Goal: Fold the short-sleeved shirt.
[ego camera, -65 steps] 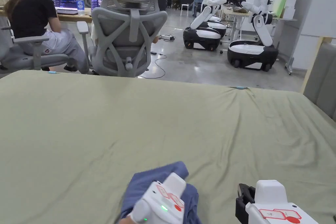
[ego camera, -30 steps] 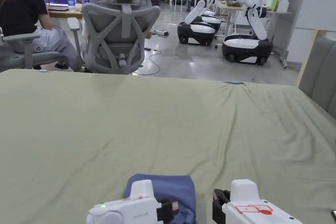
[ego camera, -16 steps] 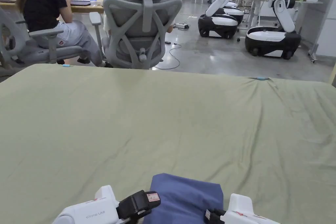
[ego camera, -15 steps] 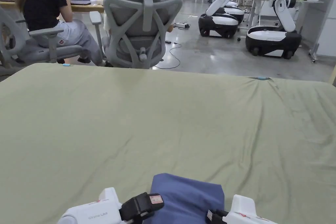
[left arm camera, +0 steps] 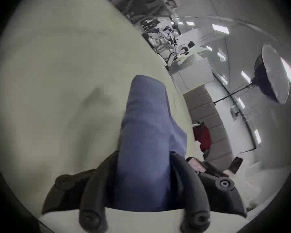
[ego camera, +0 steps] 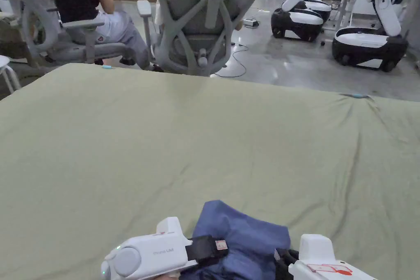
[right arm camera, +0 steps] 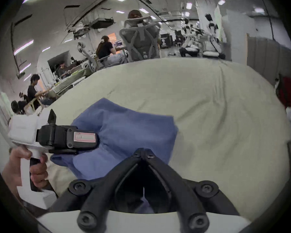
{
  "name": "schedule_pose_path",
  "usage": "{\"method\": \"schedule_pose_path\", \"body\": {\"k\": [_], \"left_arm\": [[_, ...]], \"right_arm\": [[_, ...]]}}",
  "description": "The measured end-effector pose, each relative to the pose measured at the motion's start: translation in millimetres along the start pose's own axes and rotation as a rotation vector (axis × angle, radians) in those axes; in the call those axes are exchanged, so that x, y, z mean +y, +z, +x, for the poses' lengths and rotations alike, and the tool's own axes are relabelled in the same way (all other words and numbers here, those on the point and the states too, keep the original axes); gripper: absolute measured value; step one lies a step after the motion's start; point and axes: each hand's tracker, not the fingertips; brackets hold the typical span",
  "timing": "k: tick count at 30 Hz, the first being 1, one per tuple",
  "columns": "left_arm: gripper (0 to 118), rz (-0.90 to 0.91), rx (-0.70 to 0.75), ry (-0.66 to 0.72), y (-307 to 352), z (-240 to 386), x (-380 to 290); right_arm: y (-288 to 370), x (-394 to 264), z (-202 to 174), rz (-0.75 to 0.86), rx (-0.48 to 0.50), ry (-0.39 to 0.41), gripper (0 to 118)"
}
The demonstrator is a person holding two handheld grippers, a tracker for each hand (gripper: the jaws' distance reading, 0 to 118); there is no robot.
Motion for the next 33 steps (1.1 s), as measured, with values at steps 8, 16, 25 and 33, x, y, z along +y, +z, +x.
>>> {"method": "schedule_pose_path", "body": {"k": [8, 16, 25, 33], "left_arm": [[31, 0.071, 0.282, -0.264, 121.0, -62.0, 82.6], [31, 0.102, 0.415, -0.272, 220.7, -155.9, 163.7], [31, 0.051, 0.461, -0.146, 262.7, -255.3, 211.2], [86, 0.173, 0.636, -0.163, 301.1, -269.1, 217.8]], "right_arm": [[-38.5, 40.9, -144.9, 0.078, 0.057, 0.170, 0], [-84.7, 59.6, -270.5, 0.080, 0.214, 0.220, 0], [-113.7, 58.7, -318.4, 0.043, 0.274, 0.224, 0], [-114.8, 58.9, -310.9, 0.030, 0.263, 0.251, 0]]}}
